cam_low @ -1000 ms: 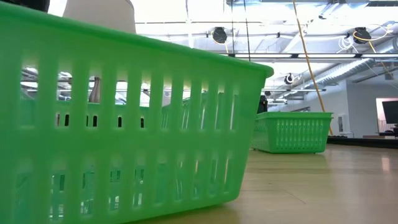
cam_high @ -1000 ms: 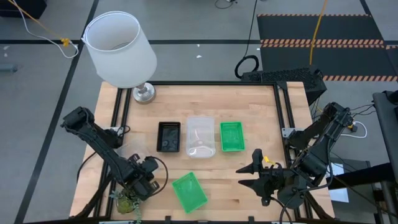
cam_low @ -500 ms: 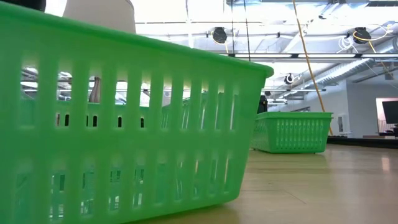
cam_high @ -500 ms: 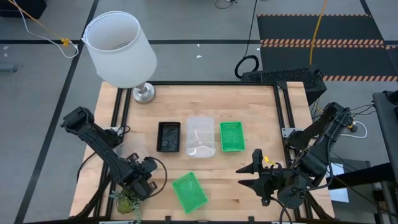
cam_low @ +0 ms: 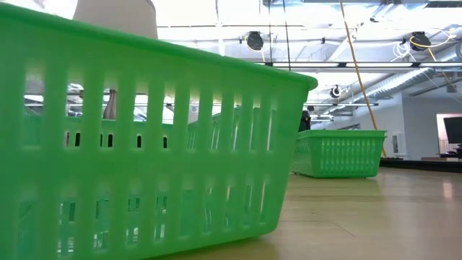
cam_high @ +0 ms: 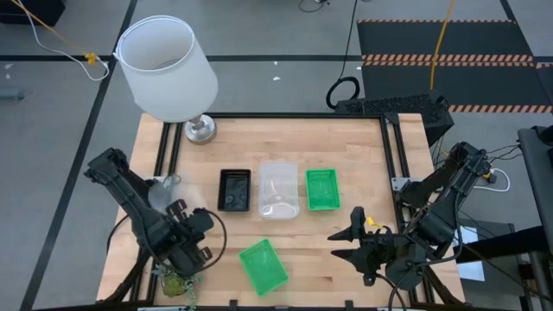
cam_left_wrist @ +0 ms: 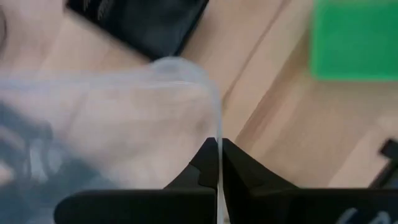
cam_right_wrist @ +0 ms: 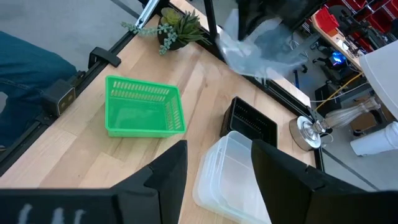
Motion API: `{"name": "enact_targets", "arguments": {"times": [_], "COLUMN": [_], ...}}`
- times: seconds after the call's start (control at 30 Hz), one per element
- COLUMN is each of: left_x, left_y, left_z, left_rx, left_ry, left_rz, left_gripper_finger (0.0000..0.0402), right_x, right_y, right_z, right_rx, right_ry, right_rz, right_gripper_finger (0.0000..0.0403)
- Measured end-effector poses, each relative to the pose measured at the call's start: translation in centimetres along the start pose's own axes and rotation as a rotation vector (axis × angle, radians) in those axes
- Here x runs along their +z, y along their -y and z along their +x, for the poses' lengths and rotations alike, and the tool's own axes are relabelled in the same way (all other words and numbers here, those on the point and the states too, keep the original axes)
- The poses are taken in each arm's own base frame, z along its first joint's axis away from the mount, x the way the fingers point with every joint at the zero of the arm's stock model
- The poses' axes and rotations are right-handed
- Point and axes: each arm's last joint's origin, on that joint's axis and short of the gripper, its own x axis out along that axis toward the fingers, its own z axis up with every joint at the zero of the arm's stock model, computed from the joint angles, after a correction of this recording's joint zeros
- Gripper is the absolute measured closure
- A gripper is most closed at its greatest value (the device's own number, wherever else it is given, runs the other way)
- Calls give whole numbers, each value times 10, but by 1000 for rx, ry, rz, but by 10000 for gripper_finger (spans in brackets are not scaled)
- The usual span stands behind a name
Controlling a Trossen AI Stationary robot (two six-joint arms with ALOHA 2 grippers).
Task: Stack baskets by color
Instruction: Stack the bottom transparent bin on the transparent bins
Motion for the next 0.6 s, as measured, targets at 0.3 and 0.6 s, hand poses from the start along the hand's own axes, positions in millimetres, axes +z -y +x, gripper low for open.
{"name": "enact_targets", "arguments": {"times": [0.3,0.6], "left_x": [23,50], "left_y": [-5,-15], "left_z": [-22,-24], "left_rx": [-37,-21], "left_ry": [132,162], "left_rz": [102,218], "left_gripper_finger": [400,400], "right_x": [0,0], "right_y": [0,0], "right_z": [0,0], "right_rx": [0,0], "right_ry": [-3,-4], "right_rz": [-4,-5], "right_gripper_finger": [232,232]}}
